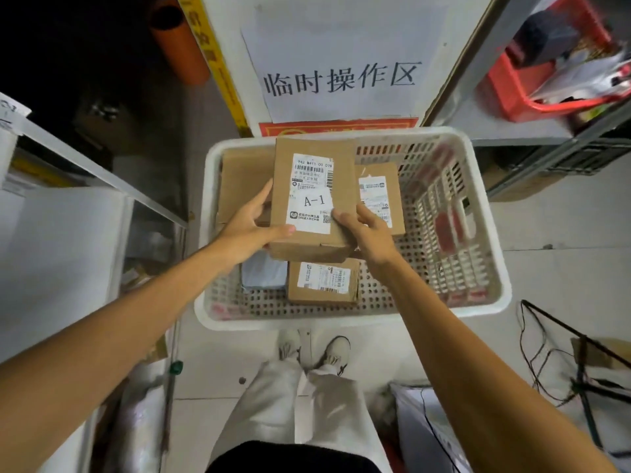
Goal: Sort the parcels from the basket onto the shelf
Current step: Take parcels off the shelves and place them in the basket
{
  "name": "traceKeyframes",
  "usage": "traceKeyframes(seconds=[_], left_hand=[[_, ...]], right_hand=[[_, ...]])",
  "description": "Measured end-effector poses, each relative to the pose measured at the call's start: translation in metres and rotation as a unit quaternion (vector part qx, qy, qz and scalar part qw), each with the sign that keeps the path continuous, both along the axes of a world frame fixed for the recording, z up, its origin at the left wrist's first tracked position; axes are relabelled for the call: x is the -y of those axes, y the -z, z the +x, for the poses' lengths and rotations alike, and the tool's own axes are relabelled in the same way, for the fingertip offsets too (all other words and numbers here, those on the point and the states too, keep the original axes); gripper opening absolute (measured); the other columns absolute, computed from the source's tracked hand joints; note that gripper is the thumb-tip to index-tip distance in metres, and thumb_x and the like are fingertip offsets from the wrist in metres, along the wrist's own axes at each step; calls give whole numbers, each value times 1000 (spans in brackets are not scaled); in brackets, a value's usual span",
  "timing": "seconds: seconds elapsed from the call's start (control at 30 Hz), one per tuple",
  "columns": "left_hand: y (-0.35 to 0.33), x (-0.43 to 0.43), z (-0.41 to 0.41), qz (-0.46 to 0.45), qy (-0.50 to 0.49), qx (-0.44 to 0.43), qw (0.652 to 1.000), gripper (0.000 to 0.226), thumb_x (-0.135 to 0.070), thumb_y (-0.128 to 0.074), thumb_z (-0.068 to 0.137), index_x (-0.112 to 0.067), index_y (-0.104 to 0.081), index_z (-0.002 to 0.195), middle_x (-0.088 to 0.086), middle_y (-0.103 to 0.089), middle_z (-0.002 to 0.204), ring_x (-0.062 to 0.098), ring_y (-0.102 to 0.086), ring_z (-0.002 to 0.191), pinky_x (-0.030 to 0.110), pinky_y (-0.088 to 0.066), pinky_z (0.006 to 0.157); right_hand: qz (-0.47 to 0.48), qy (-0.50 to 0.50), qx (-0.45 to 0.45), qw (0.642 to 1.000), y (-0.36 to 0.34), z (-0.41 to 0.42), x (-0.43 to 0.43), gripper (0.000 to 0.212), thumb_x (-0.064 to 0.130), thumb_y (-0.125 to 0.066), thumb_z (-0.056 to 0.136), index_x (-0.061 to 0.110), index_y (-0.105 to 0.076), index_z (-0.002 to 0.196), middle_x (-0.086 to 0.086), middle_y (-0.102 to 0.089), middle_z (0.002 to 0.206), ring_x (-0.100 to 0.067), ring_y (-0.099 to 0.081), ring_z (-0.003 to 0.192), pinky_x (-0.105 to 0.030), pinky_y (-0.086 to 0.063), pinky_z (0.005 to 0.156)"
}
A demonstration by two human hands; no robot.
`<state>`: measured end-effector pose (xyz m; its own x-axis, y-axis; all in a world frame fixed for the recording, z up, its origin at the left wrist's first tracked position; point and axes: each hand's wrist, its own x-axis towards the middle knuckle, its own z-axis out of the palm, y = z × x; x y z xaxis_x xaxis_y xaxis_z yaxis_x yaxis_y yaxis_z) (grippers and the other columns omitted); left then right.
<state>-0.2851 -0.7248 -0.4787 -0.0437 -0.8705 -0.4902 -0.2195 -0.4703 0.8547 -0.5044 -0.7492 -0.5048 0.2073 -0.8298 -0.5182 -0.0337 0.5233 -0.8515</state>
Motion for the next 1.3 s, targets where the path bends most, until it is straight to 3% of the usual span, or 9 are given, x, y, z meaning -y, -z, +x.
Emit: traceKeyframes(seconds=[0.2, 0.37, 0.5, 0.6, 0.7, 0.87, 0.97, 1.07, 1.3], left_hand=[[29, 36, -10, -12, 81, 30, 996, 96, -8, -78, 75, -33, -23, 149, -8, -41, 148, 6, -42, 131, 36, -40, 108], [63, 53, -10, -82, 116, 124, 982, 86, -16, -79, 75, -33, -33, 146, -4, -37, 151, 11, -37, 137, 38, -33, 113], [88, 66, 16, -135, 224, 373, 890, 74, -41, -73, 78, -35, -38, 143, 1, -44, 146, 24, -36, 132, 39, -34, 108], [101, 64, 26, -149, 269, 451, 838, 71, -48, -69, 79, -33, -40, 143, 5, -42, 145, 28, -27, 133, 46, -33, 107], [106, 61, 23, -177, 270, 456, 829, 69, -41, -71, 80, -29, -42, 142, 6, -23, 156, 31, -21, 139, 52, -31, 109], [107, 74, 28, -212, 259, 431, 838, 67, -40, -75, 76, -25, -50, 137, -1, -31, 154, 27, -35, 132, 46, -38, 105], [113, 69, 27, -201, 268, 437, 835, 68, -41, -71, 79, -27, -45, 140, -3, -25, 156, 28, -31, 136, 49, -38, 103], [112, 64, 24, -169, 274, 425, 846, 69, -38, -67, 84, -28, -37, 144, -5, -13, 160, 30, -18, 142, 51, -27, 111], [91, 59, 26, -87, 334, 419, 840, 64, -27, -53, 94, -33, -23, 149, -4, -1, 161, 27, -8, 146, 49, -12, 116]], right_hand=[[-6, 47, -43, 998, 19, -5, 29, 21, 30, -60, 92, 47, -62, 103, 13, -67, 100, -15, -63, 98, -50, -50, 96], [-19, 37, -61, 997, 37, -7, 49, 40, 21, -59, 94, 30, -54, 132, 1, -65, 111, -24, -64, 106, -52, -50, 96], [-6, -27, -79, 996, 54, 10, 60, 57, 8, -55, 96, 26, -36, 146, -3, -59, 129, -26, -58, 117, -51, -47, 100], [-20, -56, -110, 992, 67, 21, 64, 63, 3, -52, 96, 23, -29, 150, -3, -48, 144, -26, -52, 125, -50, -45, 103], [-27, -47, -126, 991, 75, 26, 68, 63, 2, -50, 96, 21, -27, 151, -2, -44, 147, -25, -50, 127, -47, -44, 105], [-35, -27, -173, 984, 82, 31, 77, 63, 4, -52, 96, 19, -27, 152, -2, -39, 151, -22, -47, 131, -41, -44, 106], [-69, -36, -233, 969, 82, 35, 72, 59, 11, -54, 96, 17, -31, 150, -4, -54, 135, -17, -56, 117, -17, -52, 88], [-74, -38, -297, 951, 76, 36, 67, 51, 15, -58, 94, 17, -42, 143, 1, -62, 114, -20, -61, 103, -36, -55, 88], [-39, -225, -359, 905, 43, 45, 72, 64, 25, -73, 82, 16, -40, 137, -10, -46, 136, -29, -44, 125, -44, -39, 108]])
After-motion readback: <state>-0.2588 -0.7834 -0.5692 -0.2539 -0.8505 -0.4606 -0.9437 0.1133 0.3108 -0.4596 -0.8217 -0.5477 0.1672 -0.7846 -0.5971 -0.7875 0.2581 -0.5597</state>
